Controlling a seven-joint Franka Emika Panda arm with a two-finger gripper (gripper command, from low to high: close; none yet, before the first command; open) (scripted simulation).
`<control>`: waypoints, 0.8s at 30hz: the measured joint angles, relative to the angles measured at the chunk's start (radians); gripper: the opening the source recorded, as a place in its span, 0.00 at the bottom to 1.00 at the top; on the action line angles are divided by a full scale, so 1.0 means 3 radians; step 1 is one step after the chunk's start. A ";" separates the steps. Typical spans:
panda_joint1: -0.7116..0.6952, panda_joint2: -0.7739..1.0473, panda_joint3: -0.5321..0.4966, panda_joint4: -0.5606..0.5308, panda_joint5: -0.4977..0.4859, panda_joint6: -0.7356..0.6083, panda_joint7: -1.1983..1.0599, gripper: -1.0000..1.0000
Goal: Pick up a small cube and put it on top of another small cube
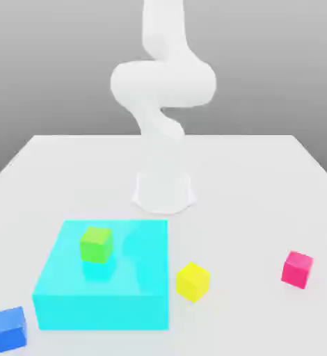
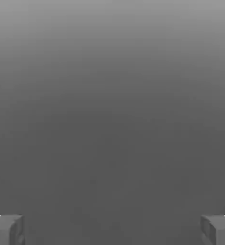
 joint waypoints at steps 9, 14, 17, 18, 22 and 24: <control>-0.0055 0.0849 0.0714 -0.0348 0.0138 0.0472 0.1133 0.50; -0.0077 0.1313 0.1134 -0.0538 0.0109 0.0732 0.1826 0.50; -0.0095 0.1601 0.1390 -0.0653 0.0044 0.0890 0.2274 0.50; -0.0097 0.1701 0.1469 -0.0691 0.0005 0.0942 0.2437 0.50; -0.0053 0.2119 0.1718 -0.0842 -0.0235 0.1148 0.3148 0.50; 0.0029 0.2341 0.1791 -0.0916 -0.0405 0.1245 0.3539 0.50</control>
